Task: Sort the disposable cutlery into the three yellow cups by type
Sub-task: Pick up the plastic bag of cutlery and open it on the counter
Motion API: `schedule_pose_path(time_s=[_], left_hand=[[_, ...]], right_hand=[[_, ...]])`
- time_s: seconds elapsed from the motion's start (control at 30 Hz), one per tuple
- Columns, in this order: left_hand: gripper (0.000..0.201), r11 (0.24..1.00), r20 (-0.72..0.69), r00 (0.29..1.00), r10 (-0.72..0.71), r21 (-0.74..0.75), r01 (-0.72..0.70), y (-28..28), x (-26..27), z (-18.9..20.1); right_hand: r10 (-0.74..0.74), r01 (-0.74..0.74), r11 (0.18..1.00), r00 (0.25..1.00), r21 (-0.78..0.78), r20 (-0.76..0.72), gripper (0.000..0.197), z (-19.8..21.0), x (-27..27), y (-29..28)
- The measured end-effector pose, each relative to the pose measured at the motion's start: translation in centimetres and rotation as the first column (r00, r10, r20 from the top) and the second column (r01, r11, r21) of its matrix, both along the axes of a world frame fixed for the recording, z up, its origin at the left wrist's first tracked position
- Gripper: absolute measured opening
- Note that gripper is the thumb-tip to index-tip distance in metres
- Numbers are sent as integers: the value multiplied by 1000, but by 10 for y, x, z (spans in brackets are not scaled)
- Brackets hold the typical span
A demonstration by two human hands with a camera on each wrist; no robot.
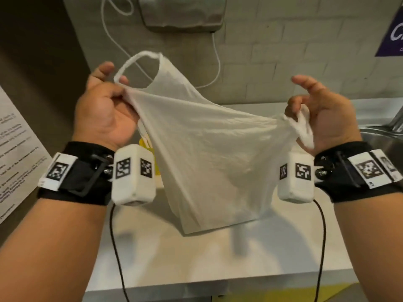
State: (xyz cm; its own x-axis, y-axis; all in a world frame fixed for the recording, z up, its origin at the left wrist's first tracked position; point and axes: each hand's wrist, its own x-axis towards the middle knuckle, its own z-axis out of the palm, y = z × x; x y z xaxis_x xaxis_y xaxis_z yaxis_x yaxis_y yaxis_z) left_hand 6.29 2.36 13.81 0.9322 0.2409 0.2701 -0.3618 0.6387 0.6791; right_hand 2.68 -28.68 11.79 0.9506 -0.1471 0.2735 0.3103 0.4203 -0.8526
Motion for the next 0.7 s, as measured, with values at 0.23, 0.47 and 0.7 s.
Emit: schedule_pose_path(time_s=[0.23, 0.47, 0.7], left_hand=[[47, 625, 55, 972, -227, 774, 102, 38, -20, 10], [28, 137, 175, 982, -71, 977, -164, 57, -31, 10], [73, -459, 240, 971, -8, 862, -217, 47, -37, 5]], right_hand=[[-195, 47, 83, 980, -995, 30, 27, 19, -13, -7], [-244, 83, -56, 965, -995, 94, 36, 31, -16, -16], [-346, 101, 333, 938, -937, -22, 41, 39, -17, -25]])
